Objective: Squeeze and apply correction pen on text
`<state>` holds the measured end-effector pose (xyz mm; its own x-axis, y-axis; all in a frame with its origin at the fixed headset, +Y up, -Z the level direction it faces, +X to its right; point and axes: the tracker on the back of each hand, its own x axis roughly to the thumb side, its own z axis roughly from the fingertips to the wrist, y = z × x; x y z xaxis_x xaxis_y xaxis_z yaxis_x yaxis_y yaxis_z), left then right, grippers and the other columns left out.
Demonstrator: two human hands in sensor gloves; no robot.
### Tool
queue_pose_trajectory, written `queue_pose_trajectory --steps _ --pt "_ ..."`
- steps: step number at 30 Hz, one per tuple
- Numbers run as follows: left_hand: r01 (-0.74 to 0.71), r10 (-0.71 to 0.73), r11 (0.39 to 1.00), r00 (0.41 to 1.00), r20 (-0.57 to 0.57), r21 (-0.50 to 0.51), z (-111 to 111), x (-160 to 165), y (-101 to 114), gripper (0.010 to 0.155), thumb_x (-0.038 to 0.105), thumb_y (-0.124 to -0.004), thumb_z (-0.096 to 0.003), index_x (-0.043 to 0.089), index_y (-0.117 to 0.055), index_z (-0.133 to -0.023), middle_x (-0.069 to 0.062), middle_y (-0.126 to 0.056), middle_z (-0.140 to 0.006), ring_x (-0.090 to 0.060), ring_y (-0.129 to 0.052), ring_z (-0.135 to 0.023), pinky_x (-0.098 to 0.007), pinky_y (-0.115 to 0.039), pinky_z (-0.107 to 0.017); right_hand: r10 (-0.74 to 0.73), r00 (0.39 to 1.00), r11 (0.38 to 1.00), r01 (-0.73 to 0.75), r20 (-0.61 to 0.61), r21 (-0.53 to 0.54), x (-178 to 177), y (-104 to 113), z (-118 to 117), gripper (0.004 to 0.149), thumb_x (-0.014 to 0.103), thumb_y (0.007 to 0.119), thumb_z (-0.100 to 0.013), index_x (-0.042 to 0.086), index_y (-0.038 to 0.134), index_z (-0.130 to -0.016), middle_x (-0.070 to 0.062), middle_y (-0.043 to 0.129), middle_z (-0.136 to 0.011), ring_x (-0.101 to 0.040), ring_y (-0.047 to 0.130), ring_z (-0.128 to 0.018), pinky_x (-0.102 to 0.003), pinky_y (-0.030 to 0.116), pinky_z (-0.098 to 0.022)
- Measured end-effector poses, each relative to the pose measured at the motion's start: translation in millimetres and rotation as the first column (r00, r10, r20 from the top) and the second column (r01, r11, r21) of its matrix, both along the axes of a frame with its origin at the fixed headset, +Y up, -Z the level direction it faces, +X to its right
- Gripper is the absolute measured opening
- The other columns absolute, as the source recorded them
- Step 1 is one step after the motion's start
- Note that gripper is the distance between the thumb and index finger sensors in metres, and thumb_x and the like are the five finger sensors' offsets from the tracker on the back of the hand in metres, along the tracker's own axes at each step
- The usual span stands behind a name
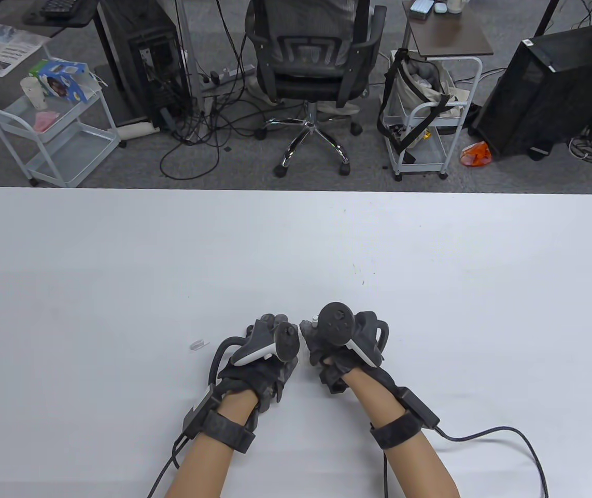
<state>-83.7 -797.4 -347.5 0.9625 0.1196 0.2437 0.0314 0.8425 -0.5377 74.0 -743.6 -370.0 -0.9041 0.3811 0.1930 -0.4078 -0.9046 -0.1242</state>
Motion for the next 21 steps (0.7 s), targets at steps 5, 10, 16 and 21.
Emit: queue_pose_trajectory --steps 5,10,16,21 --pt "0.000 0.000 1.000 1.000 0.000 0.000 0 0 0 0.067 0.052 -0.043 -0.0506 0.033 -0.007 -0.103 0.003 0.004 -0.116 -0.024 -0.001 -0.112 -0.046 -0.015 -0.083 -0.026 1.000 0.999 0.025 0.010 0.027 2 5 1 0.040 0.051 0.081 -0.040 0.014 0.094 -0.030 -0.002 0.099 -0.010 -0.022 0.092 0.000 -0.042 0.086 -0.017" --pt "0.000 0.000 1.000 1.000 0.000 0.000 0 0 0 0.067 0.052 -0.043 -0.0506 0.033 -0.006 -0.103 0.003 0.004 -0.116 -0.025 -0.001 -0.112 -0.046 -0.014 -0.083 -0.073 0.997 0.996 0.071 0.033 0.056 15 18 3 0.041 0.053 0.081 -0.040 0.015 0.094 -0.031 -0.002 0.099 -0.011 -0.021 0.093 -0.001 -0.042 0.086 -0.017" --pt "-0.004 0.004 1.000 1.000 0.000 -0.004 0 0 0 0.067 0.052 -0.043 -0.0505 0.033 -0.006 -0.103 0.003 0.004 -0.116 -0.024 0.000 -0.112 -0.046 -0.014 -0.083 -0.197 0.979 0.975 0.188 0.060 0.121 43 44 16 0.041 0.054 0.081 -0.040 0.016 0.094 -0.033 -0.001 0.099 -0.013 -0.021 0.093 -0.002 -0.042 0.086 -0.018" --pt "-0.010 0.010 1.000 1.000 -0.001 -0.010 0 -1 -1 0.067 0.052 -0.043 -0.0505 0.033 -0.006 -0.103 0.004 0.005 -0.116 -0.024 0.001 -0.112 -0.046 -0.013 -0.083 -0.291 0.954 0.948 0.278 0.067 0.155 70 59 37 0.041 0.054 0.081 -0.041 0.016 0.094 -0.034 -0.001 0.100 -0.014 -0.021 0.094 -0.003 -0.042 0.086 -0.018"
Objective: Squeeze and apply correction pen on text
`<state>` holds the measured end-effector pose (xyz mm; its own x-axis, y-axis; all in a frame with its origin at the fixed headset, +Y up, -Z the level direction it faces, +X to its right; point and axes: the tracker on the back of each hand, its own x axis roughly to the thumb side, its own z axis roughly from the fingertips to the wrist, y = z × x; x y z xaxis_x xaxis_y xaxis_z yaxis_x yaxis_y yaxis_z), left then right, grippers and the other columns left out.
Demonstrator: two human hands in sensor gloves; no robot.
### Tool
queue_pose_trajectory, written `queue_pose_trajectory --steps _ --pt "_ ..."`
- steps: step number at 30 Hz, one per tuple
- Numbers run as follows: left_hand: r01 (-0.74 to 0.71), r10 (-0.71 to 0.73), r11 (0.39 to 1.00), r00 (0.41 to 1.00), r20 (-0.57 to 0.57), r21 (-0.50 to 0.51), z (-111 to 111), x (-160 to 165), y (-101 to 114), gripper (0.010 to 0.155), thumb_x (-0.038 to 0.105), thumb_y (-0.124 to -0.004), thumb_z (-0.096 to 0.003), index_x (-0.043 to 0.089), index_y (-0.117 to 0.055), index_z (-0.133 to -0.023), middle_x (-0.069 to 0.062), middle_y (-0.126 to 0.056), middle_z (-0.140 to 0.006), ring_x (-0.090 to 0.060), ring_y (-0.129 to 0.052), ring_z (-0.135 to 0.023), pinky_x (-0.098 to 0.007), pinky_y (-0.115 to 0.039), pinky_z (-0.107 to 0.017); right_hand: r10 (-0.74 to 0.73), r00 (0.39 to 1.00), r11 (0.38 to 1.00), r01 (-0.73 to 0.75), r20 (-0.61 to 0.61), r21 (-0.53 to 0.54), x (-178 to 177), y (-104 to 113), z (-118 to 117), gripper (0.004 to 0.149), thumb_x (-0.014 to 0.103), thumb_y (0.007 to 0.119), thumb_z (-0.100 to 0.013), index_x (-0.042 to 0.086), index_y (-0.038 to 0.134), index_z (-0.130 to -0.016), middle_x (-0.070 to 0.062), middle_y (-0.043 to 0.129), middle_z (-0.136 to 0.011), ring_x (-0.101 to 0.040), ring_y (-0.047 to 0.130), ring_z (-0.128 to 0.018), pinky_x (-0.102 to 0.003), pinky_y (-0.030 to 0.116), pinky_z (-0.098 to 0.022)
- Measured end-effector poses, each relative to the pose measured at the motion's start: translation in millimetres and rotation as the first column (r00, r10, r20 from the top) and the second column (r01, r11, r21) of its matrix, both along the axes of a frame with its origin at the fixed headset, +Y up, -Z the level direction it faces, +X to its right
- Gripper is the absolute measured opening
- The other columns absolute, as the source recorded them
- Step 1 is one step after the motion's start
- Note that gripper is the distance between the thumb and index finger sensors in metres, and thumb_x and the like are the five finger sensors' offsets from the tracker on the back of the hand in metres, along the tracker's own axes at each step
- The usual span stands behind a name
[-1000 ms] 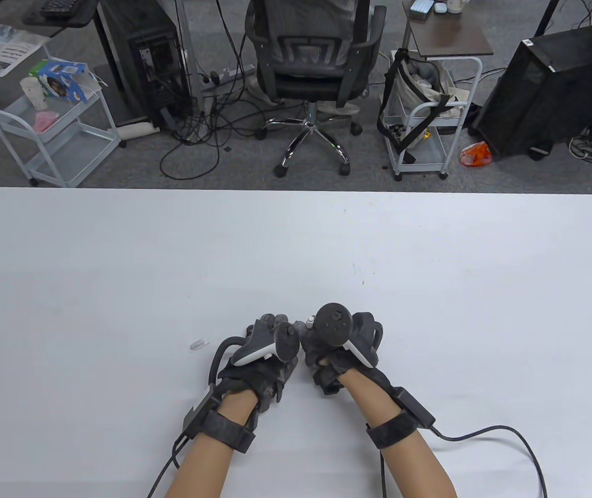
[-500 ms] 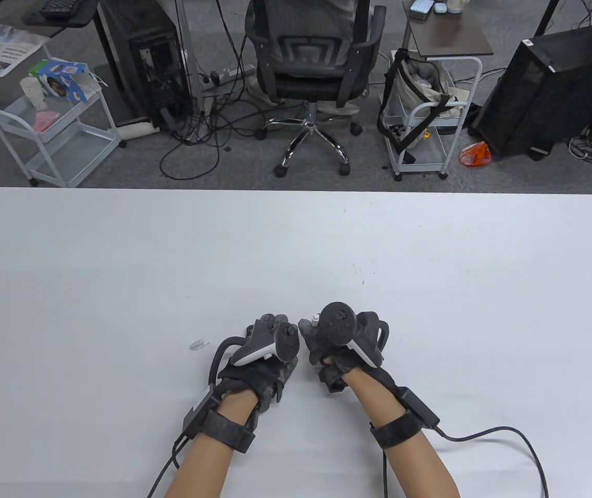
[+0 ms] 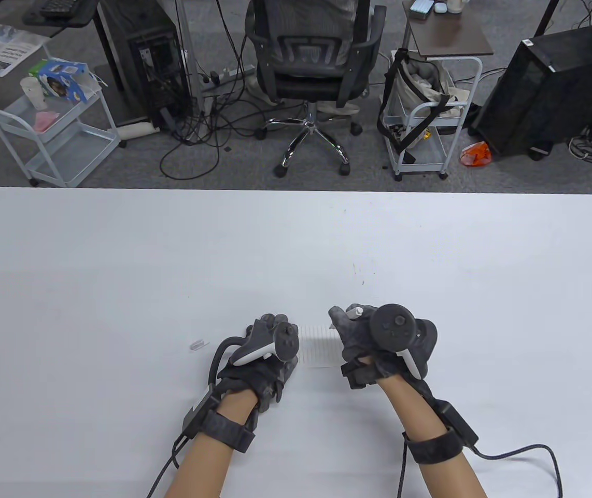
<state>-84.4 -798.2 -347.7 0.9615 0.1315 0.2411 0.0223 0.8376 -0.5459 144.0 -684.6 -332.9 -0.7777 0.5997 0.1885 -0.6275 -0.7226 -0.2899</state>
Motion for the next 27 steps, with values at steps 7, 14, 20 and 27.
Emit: queue_pose_trajectory --steps 7,14,20,27 --pt "-0.014 0.014 1.000 1.000 -0.003 -0.015 0 -1 -1 0.067 0.053 -0.043 -0.0506 0.034 -0.005 -0.102 0.005 0.007 -0.115 -0.023 0.003 -0.111 -0.045 -0.011 -0.082 -0.148 0.989 0.989 0.148 0.017 0.006 28 2 23 0.041 0.054 0.080 -0.041 0.016 0.094 -0.034 -0.001 0.100 -0.014 -0.021 0.094 -0.003 -0.042 0.086 -0.018" --pt "-0.005 0.005 1.000 1.000 0.000 -0.002 0 -1 1 0.068 0.053 -0.043 -0.0505 0.035 -0.005 -0.103 0.004 0.006 -0.116 -0.024 0.003 -0.111 -0.047 -0.011 -0.082 -0.170 0.985 0.985 0.172 0.038 -0.030 37 -10 25 0.041 0.055 0.081 -0.041 0.016 0.094 -0.034 0.000 0.100 -0.014 -0.020 0.094 -0.003 -0.042 0.086 -0.018" --pt "-0.116 0.119 0.985 0.993 -0.017 0.126 4 -7 16 0.074 0.060 -0.050 -0.0450 0.035 -0.014 -0.105 0.002 -0.003 -0.117 -0.026 -0.006 -0.111 -0.050 -0.019 -0.082 -0.209 0.977 0.977 0.211 0.046 -0.020 46 -7 28 0.041 0.055 0.081 -0.041 0.016 0.094 -0.034 0.000 0.100 -0.014 -0.020 0.094 -0.003 -0.042 0.086 -0.018" --pt "-0.077 0.108 0.917 0.993 -0.056 0.391 11 -40 66 0.080 0.067 -0.052 -0.0410 0.036 -0.020 -0.107 -0.001 -0.017 -0.121 -0.035 -0.018 -0.113 -0.061 -0.032 -0.079 -0.280 0.955 0.958 0.284 0.098 -0.030 65 -9 27 0.041 0.055 0.081 -0.041 0.016 0.094 -0.035 0.000 0.100 -0.014 -0.020 0.094 -0.004 -0.042 0.086 -0.018"
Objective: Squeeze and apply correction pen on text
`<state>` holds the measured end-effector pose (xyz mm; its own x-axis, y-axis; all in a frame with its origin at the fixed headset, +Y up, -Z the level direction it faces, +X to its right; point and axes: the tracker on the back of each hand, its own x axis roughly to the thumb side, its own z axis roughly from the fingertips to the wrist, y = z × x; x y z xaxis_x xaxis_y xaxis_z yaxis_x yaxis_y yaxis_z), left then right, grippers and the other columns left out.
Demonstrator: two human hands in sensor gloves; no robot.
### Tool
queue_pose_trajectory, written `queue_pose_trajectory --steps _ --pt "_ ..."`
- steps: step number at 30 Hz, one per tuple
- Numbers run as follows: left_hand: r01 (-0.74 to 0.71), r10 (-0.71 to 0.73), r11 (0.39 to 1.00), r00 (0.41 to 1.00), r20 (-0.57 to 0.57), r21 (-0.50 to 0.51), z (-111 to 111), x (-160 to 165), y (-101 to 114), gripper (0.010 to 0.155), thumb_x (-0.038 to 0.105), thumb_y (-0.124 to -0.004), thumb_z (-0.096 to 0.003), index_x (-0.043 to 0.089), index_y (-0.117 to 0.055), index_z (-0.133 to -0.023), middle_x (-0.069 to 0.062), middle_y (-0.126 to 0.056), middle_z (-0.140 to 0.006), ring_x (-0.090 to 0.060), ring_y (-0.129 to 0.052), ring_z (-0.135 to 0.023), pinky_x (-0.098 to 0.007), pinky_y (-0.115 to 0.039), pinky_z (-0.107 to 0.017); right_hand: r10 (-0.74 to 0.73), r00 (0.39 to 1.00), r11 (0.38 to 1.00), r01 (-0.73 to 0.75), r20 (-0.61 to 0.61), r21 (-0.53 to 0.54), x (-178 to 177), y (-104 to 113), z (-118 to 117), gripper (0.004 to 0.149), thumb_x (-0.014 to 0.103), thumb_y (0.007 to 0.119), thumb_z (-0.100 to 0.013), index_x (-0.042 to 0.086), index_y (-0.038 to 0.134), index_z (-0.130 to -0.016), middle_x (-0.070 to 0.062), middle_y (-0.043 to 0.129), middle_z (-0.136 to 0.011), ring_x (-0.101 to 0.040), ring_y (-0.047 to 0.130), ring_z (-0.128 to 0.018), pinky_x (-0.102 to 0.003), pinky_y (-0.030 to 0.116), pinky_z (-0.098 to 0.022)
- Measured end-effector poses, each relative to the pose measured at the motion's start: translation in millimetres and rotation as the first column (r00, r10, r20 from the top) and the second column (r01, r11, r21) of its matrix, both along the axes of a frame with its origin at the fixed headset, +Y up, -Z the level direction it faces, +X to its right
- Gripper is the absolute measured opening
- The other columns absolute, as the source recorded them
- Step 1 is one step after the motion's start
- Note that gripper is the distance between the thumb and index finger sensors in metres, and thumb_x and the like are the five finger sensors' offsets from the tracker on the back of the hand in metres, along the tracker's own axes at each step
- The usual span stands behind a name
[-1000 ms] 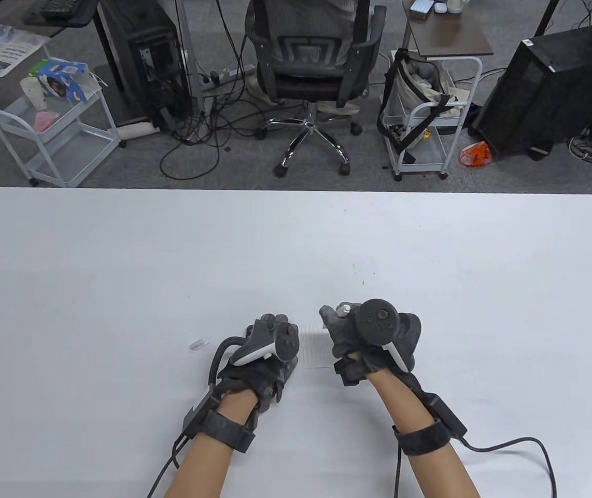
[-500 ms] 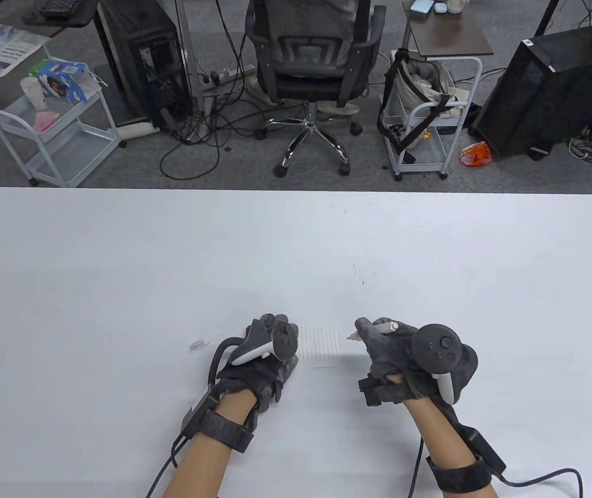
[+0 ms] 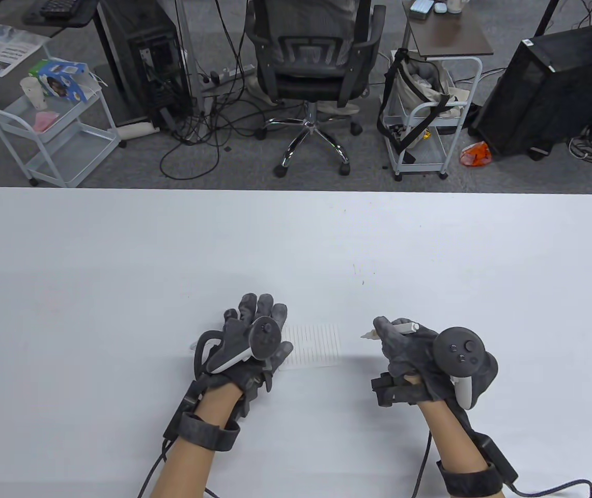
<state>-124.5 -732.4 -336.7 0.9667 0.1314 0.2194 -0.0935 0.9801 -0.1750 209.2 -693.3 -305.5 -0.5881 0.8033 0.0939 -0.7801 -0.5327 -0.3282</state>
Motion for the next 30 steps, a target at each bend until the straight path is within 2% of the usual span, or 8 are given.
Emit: queue_pose_trajectory --steps 3,5,8,13,20,27,30 --pt "-0.059 0.064 0.996 0.996 -0.067 0.067 3 -24 17 0.081 0.068 -0.055 -0.0406 0.036 -0.022 -0.108 -0.001 -0.021 -0.122 -0.036 -0.020 -0.114 -0.063 -0.032 -0.079 -0.030 1.000 1.000 0.030 0.003 -0.011 2 -2 -1 0.042 0.055 0.081 -0.041 0.016 0.094 -0.035 -0.001 0.100 -0.014 -0.021 0.094 -0.003 -0.042 0.086 -0.018" --pt "-0.040 0.050 0.995 0.993 -0.109 0.091 5 -40 19 0.081 0.068 -0.056 -0.0403 0.037 -0.024 -0.108 -0.001 -0.024 -0.123 -0.037 -0.022 -0.114 -0.064 -0.033 -0.078 -0.027 1.000 1.000 0.027 0.004 -0.012 2 -2 -1 0.042 0.055 0.081 -0.041 0.016 0.094 -0.035 -0.001 0.100 -0.014 -0.021 0.094 -0.003 -0.042 0.086 -0.018" --pt "0.028 -0.012 0.996 0.984 -0.176 0.088 4 -64 13 0.081 0.068 -0.058 -0.0399 0.036 -0.029 -0.108 0.000 -0.027 -0.123 -0.037 -0.025 -0.115 -0.065 -0.034 -0.078 -0.002 1.000 1.000 0.002 0.001 -0.012 0 -4 0 0.042 0.055 0.081 -0.041 0.016 0.094 -0.035 -0.001 0.100 -0.015 -0.020 0.094 -0.003 -0.042 0.086 -0.018" --pt "0.106 -0.102 0.994 0.959 -0.266 0.001 4 -96 -11 0.080 0.067 -0.062 -0.0393 0.035 -0.037 -0.108 0.000 -0.034 -0.122 -0.038 -0.035 -0.115 -0.065 -0.039 -0.078 0.018 1.000 1.000 -0.018 -0.009 -0.012 -4 -5 -1 0.042 0.056 0.081 -0.041 0.017 0.094 -0.035 0.000 0.100 -0.015 -0.020 0.094 -0.004 -0.042 0.086 -0.018" --pt "0.172 -0.189 0.982 0.931 -0.313 -0.083 3 -113 -30 0.078 0.064 -0.066 -0.0389 0.033 -0.044 -0.107 0.001 -0.043 -0.120 -0.038 -0.049 -0.113 -0.064 -0.047 -0.077 0.027 1.000 0.999 -0.027 -0.014 -0.019 -4 -5 0 0.042 0.056 0.081 -0.041 0.017 0.094 -0.036 0.000 0.100 -0.015 -0.021 0.094 -0.004 -0.042 0.086 -0.018" --pt "0.243 -0.268 0.963 0.915 -0.303 -0.119 1 -112 -40 0.071 0.058 -0.072 -0.0391 0.032 -0.055 -0.103 0.000 -0.057 -0.115 -0.036 -0.068 -0.105 -0.061 -0.056 -0.075 0.020 0.999 1.000 -0.021 -0.041 -0.019 -6 -6 -1 0.042 0.056 0.081 -0.041 0.016 0.094 -0.036 -0.001 0.100 -0.015 -0.021 0.094 -0.004 -0.042 0.086 -0.018" --pt "0.210 -0.242 0.969 0.917 -0.317 -0.131 0 -112 -41 0.069 0.057 -0.072 -0.0398 0.031 -0.057 -0.102 -0.001 -0.059 -0.113 -0.037 -0.070 -0.102 -0.058 -0.060 -0.073 0.031 0.999 0.999 -0.032 -0.045 -0.022 -7 -6 -1 0.042 0.056 0.081 -0.040 0.016 0.094 -0.036 0.000 0.100 -0.016 -0.021 0.094 -0.004 -0.042 0.086 -0.019"
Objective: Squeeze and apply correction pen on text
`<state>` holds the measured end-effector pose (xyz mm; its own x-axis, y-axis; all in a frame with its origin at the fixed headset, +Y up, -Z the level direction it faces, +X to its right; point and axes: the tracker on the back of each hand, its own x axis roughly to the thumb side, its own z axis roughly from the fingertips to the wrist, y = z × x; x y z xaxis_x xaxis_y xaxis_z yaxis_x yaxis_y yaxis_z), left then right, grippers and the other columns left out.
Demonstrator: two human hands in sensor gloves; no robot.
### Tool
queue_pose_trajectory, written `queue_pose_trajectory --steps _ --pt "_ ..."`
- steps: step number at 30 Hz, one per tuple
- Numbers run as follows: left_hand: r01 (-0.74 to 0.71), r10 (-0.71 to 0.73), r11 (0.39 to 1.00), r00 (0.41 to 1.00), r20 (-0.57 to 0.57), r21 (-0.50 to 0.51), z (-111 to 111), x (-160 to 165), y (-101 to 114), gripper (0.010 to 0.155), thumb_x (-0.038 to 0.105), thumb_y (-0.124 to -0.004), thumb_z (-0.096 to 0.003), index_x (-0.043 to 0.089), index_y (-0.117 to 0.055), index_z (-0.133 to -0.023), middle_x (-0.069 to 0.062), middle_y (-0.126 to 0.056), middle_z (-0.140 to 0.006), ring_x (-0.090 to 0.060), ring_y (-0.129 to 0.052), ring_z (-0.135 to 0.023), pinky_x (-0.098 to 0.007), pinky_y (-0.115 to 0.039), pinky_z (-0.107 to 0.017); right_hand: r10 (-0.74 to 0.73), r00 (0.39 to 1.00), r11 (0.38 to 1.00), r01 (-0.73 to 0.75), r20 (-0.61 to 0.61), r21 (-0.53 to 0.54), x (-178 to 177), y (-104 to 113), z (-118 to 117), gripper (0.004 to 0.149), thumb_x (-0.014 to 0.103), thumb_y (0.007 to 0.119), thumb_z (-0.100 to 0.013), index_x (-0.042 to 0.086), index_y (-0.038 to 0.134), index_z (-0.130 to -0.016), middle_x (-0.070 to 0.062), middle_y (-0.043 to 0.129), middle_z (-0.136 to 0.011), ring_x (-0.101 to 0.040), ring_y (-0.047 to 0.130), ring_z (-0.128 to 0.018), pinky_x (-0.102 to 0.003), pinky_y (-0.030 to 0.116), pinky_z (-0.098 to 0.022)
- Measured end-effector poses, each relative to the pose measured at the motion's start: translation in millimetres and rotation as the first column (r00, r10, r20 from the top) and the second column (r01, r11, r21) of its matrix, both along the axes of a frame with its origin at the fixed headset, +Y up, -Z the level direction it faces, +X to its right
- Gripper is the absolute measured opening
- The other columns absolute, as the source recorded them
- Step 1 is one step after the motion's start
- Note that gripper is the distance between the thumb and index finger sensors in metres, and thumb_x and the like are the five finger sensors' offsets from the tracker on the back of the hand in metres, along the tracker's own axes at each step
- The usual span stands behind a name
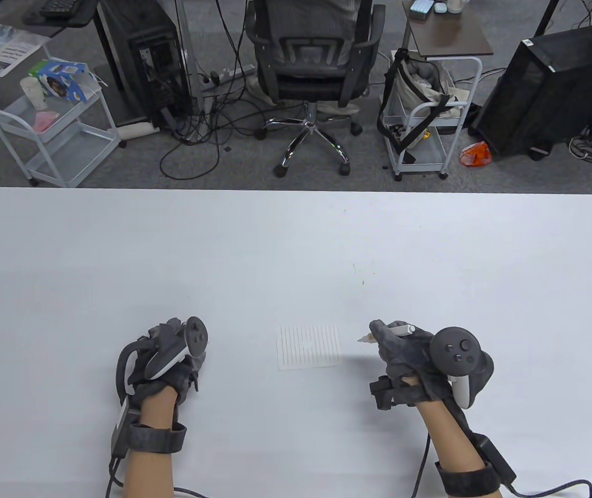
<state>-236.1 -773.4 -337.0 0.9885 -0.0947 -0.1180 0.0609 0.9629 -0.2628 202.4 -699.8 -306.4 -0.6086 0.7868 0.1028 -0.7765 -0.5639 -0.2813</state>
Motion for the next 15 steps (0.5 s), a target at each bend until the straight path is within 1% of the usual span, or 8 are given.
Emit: queue_pose_trajectory --steps 3,6,8,12,15 --pt "0.022 -0.022 1.000 1.000 0.010 0.016 -1 6 1 0.063 0.054 -0.073 -0.0404 0.031 -0.062 -0.098 -0.001 -0.064 -0.107 -0.034 -0.075 -0.096 -0.054 -0.064 -0.071 0.004 1.000 1.000 -0.004 -0.003 -0.004 -1 -1 0 0.042 0.056 0.081 -0.041 0.017 0.094 -0.036 -0.001 0.100 -0.016 -0.021 0.094 -0.004 -0.042 0.086 -0.019" --pt "0.046 -0.047 0.999 0.999 0.028 0.021 -2 14 1 0.055 0.048 -0.074 -0.0432 0.029 -0.066 -0.094 -0.001 -0.071 -0.100 -0.031 -0.079 -0.088 -0.051 -0.067 -0.069 0.010 1.000 1.000 -0.010 -0.006 -0.005 -2 -1 0 0.042 0.056 0.081 -0.040 0.017 0.094 -0.036 -0.001 0.100 -0.016 -0.021 0.094 -0.004 -0.042 0.086 -0.019" --pt "0.094 -0.094 0.995 0.994 0.047 0.017 -3 20 1 0.050 0.046 -0.074 -0.0445 0.029 -0.066 -0.092 0.000 -0.074 -0.096 -0.029 -0.082 -0.084 -0.049 -0.069 -0.067 0.013 1.000 1.000 -0.013 -0.008 -0.004 -2 -1 0 0.042 0.056 0.081 -0.041 0.017 0.094 -0.036 -0.001 0.100 -0.016 -0.021 0.094 -0.004 -0.042 0.086 -0.019" --pt "0.127 -0.126 0.992 0.990 0.056 -0.001 -4 24 0 0.049 0.045 -0.071 -0.0446 0.028 -0.064 -0.090 0.000 -0.074 -0.092 -0.027 -0.082 -0.080 -0.048 -0.069 -0.066 0.014 1.000 1.000 -0.014 -0.010 -0.002 -3 -2 0 0.042 0.056 0.081 -0.041 0.017 0.094 -0.036 0.000 0.100 -0.016 -0.021 0.094 -0.004 -0.042 0.086 -0.019" --pt "0.133 -0.133 0.991 0.989 0.067 0.003 -3 24 0 0.049 0.047 -0.071 -0.0439 0.026 -0.064 -0.088 0.000 -0.077 -0.088 -0.025 -0.085 -0.076 -0.047 -0.071 -0.064 0.016 1.000 1.000 -0.016 -0.011 -0.003 -3 -2 0 0.042 0.056 0.081 -0.041 0.017 0.094 -0.036 -0.001 0.100 -0.016 -0.021 0.094 -0.004 -0.042 0.086 -0.019"
